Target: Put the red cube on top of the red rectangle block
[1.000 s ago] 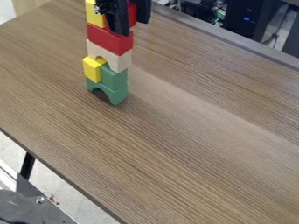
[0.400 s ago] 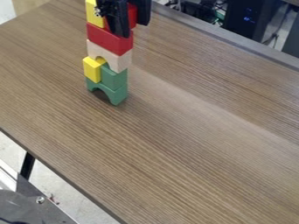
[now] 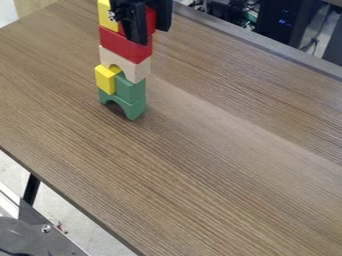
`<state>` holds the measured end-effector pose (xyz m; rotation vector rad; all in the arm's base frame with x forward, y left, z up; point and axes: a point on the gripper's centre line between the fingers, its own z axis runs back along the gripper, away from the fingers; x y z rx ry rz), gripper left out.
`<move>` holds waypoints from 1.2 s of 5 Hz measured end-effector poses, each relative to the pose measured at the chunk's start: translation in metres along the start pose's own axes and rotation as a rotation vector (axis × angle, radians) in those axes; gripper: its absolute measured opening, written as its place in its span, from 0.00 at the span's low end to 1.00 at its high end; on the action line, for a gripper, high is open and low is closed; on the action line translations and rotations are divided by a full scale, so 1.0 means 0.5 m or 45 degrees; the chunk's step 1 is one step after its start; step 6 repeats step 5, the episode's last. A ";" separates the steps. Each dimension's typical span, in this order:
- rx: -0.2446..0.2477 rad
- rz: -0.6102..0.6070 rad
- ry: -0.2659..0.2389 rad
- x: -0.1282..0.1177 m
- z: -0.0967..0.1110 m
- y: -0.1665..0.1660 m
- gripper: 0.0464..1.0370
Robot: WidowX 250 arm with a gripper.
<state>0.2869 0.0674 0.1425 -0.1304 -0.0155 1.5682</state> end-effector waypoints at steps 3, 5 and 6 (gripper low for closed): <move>0.000 0.009 -0.011 0.008 0.000 0.001 0.62; 0.000 0.010 -0.011 0.009 0.001 0.001 0.97; 0.000 0.010 -0.011 0.009 0.001 0.001 0.97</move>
